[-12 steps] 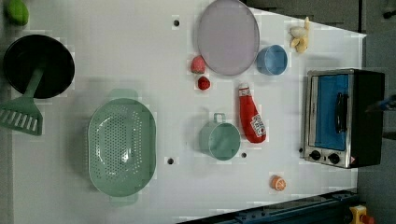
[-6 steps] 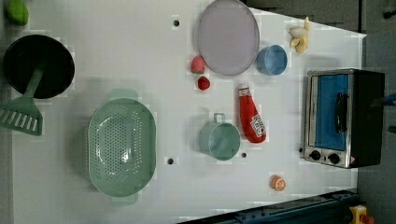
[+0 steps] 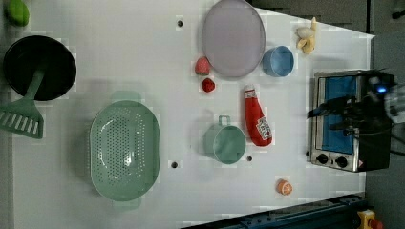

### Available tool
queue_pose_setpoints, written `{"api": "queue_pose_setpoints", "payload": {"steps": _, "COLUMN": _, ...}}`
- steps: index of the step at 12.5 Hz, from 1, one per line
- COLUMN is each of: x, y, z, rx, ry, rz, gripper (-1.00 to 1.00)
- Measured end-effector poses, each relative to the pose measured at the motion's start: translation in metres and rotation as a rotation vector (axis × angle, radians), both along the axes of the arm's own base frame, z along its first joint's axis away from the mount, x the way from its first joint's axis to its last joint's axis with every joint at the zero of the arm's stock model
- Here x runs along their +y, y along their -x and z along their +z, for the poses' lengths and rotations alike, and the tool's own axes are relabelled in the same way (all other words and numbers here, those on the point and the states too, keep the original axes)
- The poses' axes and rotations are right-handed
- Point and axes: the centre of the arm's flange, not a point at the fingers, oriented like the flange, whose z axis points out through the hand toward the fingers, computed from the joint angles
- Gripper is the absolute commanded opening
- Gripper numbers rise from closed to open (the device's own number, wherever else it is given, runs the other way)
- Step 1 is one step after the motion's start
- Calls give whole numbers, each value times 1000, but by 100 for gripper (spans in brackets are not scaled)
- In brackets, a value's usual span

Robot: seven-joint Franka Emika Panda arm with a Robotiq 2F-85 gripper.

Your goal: Pick Ketchup from the table and place it in strainer.

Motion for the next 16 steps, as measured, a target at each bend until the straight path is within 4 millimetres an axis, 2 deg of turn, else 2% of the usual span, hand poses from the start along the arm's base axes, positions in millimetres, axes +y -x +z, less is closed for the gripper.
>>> {"api": "queue_pose_setpoints", "payload": {"steps": 1, "x": 4, "y": 11, "z": -23, "rx": 22, "ry": -17, "rz": 76, "gripper": 100}}
{"api": "queue_pose_setpoints", "payload": {"steps": 3, "x": 11, "y": 24, "z": -56, "rx": -3, "ry": -46, "rz": 227, "gripper": 100}}
{"api": "queue_pose_setpoints", "payload": {"steps": 6, "x": 17, "y": 20, "z": -81, "rx": -92, "ry": -66, "rz": 356, "gripper": 100}}
{"api": "queue_pose_setpoints", "payload": {"steps": 8, "x": 13, "y": 12, "z": -100, "rx": -135, "ry": -53, "rz": 409, "gripper": 100}}
{"api": "queue_pose_setpoints", "payload": {"steps": 11, "x": 13, "y": 11, "z": -145, "rx": -119, "ry": -38, "rz": 473, "gripper": 100}}
{"api": "queue_pose_setpoints", "payload": {"steps": 16, "x": 23, "y": 28, "z": -229, "rx": -40, "ry": -80, "rz": 500, "gripper": 100}}
